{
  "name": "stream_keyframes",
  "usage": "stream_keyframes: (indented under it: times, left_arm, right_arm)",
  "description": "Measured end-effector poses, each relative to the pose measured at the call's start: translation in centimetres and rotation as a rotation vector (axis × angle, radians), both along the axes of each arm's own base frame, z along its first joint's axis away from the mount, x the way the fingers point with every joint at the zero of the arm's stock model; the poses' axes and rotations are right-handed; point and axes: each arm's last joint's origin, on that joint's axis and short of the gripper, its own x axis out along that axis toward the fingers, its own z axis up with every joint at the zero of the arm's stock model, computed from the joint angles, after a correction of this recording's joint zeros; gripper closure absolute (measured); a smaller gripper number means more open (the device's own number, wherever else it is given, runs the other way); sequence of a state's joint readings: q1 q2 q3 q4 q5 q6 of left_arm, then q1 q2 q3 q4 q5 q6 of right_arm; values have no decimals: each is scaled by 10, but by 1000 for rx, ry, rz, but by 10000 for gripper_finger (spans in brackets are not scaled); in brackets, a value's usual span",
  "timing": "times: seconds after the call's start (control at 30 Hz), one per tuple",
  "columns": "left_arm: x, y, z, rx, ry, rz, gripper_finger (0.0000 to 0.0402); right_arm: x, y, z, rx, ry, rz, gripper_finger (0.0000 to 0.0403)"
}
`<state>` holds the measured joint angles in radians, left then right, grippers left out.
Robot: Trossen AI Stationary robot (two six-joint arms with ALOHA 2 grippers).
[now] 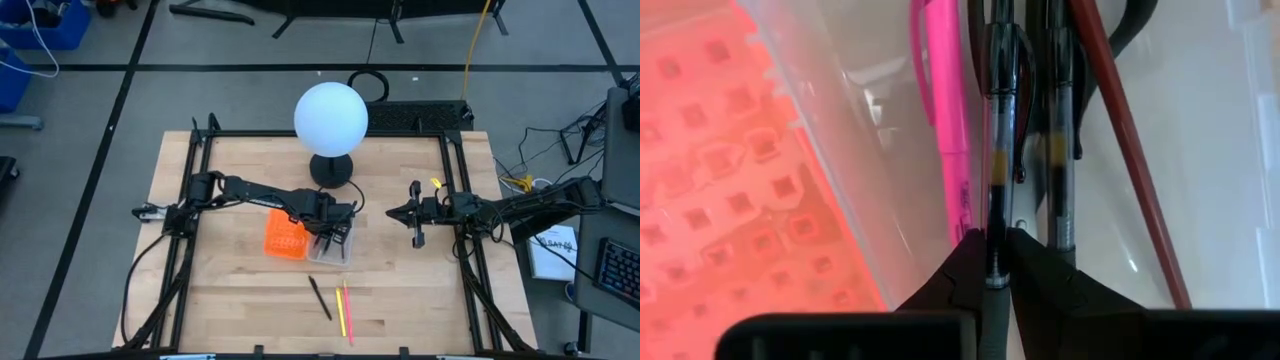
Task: Pick & place school supplies into a supply box
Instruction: Put the left black pen into the supply box, then put the black pen into the supply box
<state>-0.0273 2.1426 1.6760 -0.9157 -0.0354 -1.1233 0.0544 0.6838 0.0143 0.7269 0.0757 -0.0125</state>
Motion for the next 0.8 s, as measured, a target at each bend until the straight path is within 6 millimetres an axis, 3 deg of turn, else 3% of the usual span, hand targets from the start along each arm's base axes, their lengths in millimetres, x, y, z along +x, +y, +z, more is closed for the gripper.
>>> stream_keyframes:
  times: [0.17,0.53,0.67,0.8]
  left_arm:
    - [0,0,0,27,0,-30,350]
    - [-1,-4,5,-21,-10,-81,245]
    - [-7,-1,35,-11,-92,-124,233]
    - [-22,-1,86,117,-231,-174,232]
  right_arm:
    - [0,0,0,0,4,0,399]
    - [0,0,-2,18,20,1,399]
    - [0,0,-2,19,21,1,399]
    - [0,0,-2,19,20,1,399]
